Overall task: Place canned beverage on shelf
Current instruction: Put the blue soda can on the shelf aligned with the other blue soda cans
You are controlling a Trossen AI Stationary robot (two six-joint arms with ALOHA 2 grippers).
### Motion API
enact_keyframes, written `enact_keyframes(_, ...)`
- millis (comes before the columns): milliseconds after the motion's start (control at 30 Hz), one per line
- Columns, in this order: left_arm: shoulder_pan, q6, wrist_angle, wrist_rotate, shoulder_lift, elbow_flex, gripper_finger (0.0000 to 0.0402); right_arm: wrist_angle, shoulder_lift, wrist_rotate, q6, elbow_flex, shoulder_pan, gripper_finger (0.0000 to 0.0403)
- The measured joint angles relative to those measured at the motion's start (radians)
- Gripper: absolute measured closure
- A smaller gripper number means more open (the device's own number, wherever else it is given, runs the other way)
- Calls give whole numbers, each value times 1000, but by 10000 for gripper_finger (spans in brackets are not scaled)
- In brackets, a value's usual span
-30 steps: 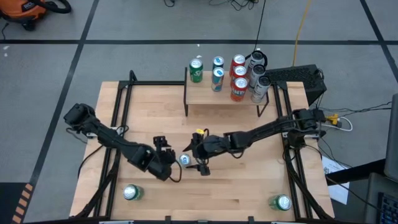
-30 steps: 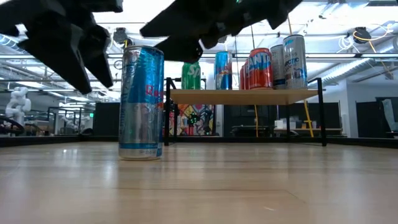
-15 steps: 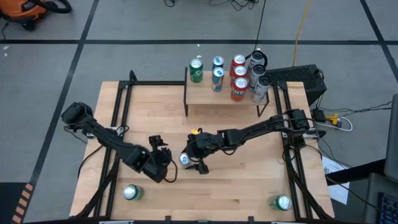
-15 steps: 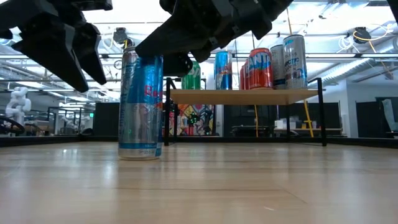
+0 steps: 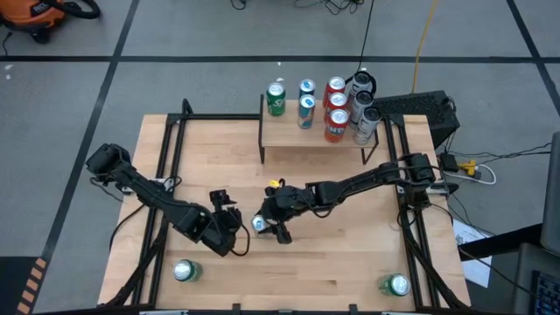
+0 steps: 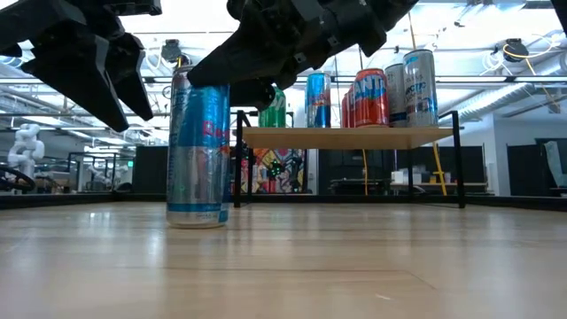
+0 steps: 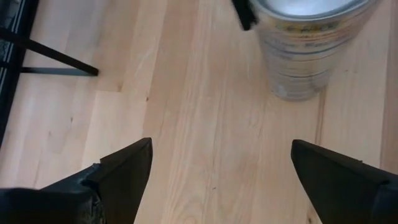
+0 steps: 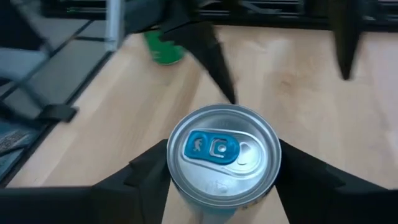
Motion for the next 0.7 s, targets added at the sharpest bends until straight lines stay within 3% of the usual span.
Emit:
enact_keyframes(267, 0, -37, -31, -35, 0, 0, 27, -131, -87, 184, 36, -2, 0, 179)
enact_keyframes(467, 2, -59, -8, -57, 0, 0, 27, -250, -304, 221, 60, 0, -55, 179)
enact_keyframes(700, 2, -55, 29, -95, 1, 0, 27, -369, -521, 423, 30, 0, -175, 176)
